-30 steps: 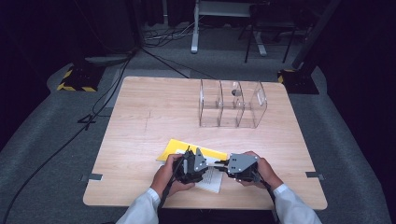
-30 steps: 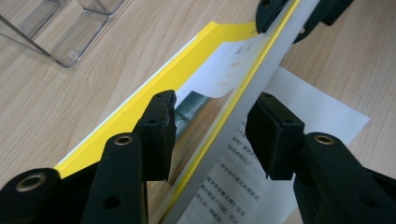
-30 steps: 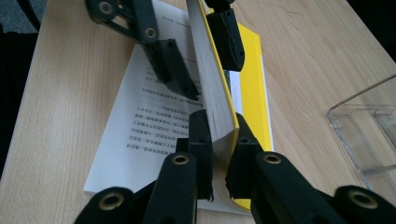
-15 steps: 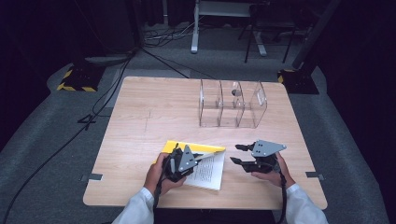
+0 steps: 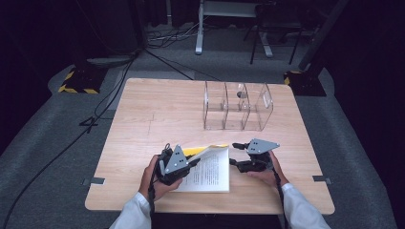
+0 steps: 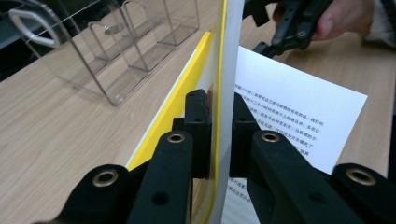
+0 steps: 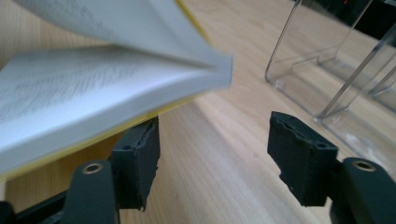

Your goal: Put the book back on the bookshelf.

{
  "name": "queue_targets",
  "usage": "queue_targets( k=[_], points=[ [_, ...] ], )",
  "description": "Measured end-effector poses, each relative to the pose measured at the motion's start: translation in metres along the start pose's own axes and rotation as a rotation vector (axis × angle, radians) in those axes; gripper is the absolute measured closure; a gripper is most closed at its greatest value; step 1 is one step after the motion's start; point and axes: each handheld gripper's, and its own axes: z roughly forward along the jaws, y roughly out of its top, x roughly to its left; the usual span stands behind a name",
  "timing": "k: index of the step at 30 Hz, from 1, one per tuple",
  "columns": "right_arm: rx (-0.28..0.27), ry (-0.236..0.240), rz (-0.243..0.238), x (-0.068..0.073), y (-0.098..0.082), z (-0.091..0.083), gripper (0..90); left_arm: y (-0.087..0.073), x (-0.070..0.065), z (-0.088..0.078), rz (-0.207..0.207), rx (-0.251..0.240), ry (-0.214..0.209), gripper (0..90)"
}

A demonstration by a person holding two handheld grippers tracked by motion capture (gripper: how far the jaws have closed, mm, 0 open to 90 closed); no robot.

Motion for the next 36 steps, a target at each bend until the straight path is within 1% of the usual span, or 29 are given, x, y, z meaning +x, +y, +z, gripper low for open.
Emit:
queue_targets(
  k=[1,2,3,4,6,8,9,13,15,17,19,20,21,22,23,25,27,29,30,31,32,33,34,36],
  points=[
    [0.000,0.000,0.000,0.000,0.000,0.000,35.0,0.001,-0.001,0.001,-0.004,-0.007,-0.009,82.7],
    [-0.014,0.000,0.005,0.000,0.002,-0.002,34.2,0.003,-0.002,0.002,-0.005,-0.020,-0.015,82.9],
    [-0.021,-0.015,0.007,-0.001,0.004,-0.004,32.6,0.005,-0.002,0.002,-0.009,-0.043,-0.026,83.2],
    [-0.037,-0.017,0.016,-0.003,0.005,-0.008,30.0,0.007,-0.002,0.003,-0.027,-0.068,-0.042,83.2],
    [-0.064,-0.005,0.041,-0.008,0.008,-0.015,29.7,0.011,-0.002,0.005,-0.037,-0.103,-0.068,83.4],
    [-0.079,-0.008,0.036,-0.012,0.010,-0.022,29.7,0.016,-0.003,0.010,-0.052,-0.140,-0.088,83.4],
    [-0.094,-0.018,0.042,-0.014,0.012,-0.029,29.8,0.019,-0.003,0.012,-0.047,-0.151,-0.087,83.4],
    [-0.128,-0.030,0.061,-0.021,0.013,-0.043,29.8,0.023,-0.002,0.016,-0.059,-0.193,-0.120,83.4],
    [-0.137,-0.029,0.053,-0.021,0.016,-0.047,30.3,0.022,0.000,0.014,-0.067,-0.208,-0.131,83.4],
    [-0.144,-0.026,0.039,-0.018,0.021,-0.049,30.3,0.019,0.001,0.011,-0.080,-0.218,-0.123,83.4],
    [-0.153,-0.013,0.021,-0.016,0.028,-0.048,30.8,0.012,0.002,0.007,-0.097,-0.232,-0.127,83.3],
    [-0.157,-0.002,0.003,-0.012,0.038,-0.045,31.1,0.009,0.003,0.003,-0.099,-0.237,-0.123,83.3],
    [-0.157,-0.002,0.003,-0.012,0.038,-0.045,31.1,0.007,0.003,0.001,-0.098,-0.237,-0.117,83.3],
    [-0.159,-0.001,-0.009,-0.011,0.043,-0.044,31.1,0.003,0.004,-0.005,-0.104,-0.237,-0.115,83.3],
    [-0.162,0.002,-0.025,-0.007,0.051,-0.042,31.1,0.001,0.004,-0.008,-0.104,-0.236,-0.111,83.3],
    [-0.167,0.005,-0.035,-0.002,0.060,-0.038,31.1,-0.005,0.005,-0.016,-0.114,-0.239,-0.098,83.3],
    [-0.177,0.014,-0.054,0.005,0.071,-0.034,31.2,-0.011,0.007,-0.024,-0.121,-0.238,-0.086,83.1],
    [-0.179,0.019,-0.057,0.011,0.078,-0.029,31.1,-0.016,0.009,-0.030,-0.128,-0.237,-0.080,83.0],
    [-0.178,0.028,-0.063,0.014,0.081,-0.027,31.1,-0.019,0.010,-0.034,-0.131,-0.229,-0.077,82.9],
    [-0.161,0.024,-0.074,0.023,0.088,-0.020,30.3,-0.021,0.010,-0.037,-0.129,-0.222,-0.075,82.8],
    [-0.155,0.031,-0.077,0.026,0.090,-0.017,30.3,-0.026,0.010,-0.041,-0.130,-0.213,-0.071,82.7],
    [-0.155,0.031,-0.077,0.026,0.090,-0.017,30.3,-0.026,0.010,-0.041,-0.130,-0.213,-0.071,82.6],
    [-0.146,0.041,-0.084,0.031,0.092,-0.013,30.3,-0.029,0.010,-0.044,-0.128,-0.205,-0.068,82.6],
    [-0.122,0.046,-0.111,0.041,0.095,-0.005,30.3,-0.034,0.010,-0.048,-0.134,-0.202,-0.062,82.4]
  ],
)
